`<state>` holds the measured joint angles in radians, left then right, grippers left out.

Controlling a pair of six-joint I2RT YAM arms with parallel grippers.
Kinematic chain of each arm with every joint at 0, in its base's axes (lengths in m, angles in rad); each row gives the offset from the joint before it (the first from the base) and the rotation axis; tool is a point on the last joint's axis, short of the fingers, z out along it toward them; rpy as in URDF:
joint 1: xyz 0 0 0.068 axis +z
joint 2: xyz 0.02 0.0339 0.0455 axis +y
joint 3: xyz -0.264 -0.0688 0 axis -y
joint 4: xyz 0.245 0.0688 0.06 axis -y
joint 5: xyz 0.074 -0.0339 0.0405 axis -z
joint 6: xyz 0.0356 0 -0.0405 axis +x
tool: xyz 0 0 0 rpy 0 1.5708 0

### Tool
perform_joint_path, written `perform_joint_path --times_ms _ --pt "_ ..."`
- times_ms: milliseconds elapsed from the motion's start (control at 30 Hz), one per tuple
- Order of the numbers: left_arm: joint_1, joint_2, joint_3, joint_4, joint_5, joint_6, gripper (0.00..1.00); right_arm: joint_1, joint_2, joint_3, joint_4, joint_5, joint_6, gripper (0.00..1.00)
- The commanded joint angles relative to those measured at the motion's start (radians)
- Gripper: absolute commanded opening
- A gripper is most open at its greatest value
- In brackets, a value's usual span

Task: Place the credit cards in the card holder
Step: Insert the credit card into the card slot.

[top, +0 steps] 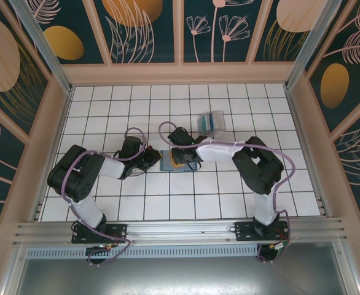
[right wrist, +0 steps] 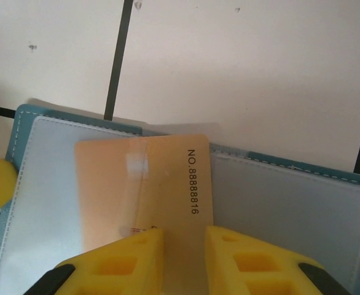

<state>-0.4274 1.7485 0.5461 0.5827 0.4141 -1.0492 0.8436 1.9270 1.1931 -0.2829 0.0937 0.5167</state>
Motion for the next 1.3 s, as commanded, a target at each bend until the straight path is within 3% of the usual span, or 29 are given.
perform_joint_path --times_ms 0,200,400,700,967,1267 --pt "-0.007 0.041 -0.015 -0.029 0.003 0.014 0.00 -0.010 0.039 -0.036 0.006 -0.039 0.081 0.23" --pt "-0.007 0.032 -0.021 -0.024 0.006 0.013 0.00 -0.008 -0.001 -0.068 0.056 -0.155 0.142 0.21" --pt "-0.006 0.030 -0.016 -0.027 0.008 0.015 0.00 -0.028 -0.083 -0.068 0.021 -0.138 0.140 0.28" --pt "-0.007 0.045 -0.011 -0.029 0.008 0.016 0.00 -0.059 -0.144 -0.111 -0.053 -0.202 0.044 0.34" --pt "-0.006 0.051 0.000 -0.036 0.011 0.016 0.00 -0.043 -0.078 -0.073 -0.137 -0.181 -0.084 0.42" --pt "-0.007 0.046 0.011 -0.046 0.014 0.016 0.00 -0.031 -0.035 0.004 -0.184 -0.171 -0.053 0.31"
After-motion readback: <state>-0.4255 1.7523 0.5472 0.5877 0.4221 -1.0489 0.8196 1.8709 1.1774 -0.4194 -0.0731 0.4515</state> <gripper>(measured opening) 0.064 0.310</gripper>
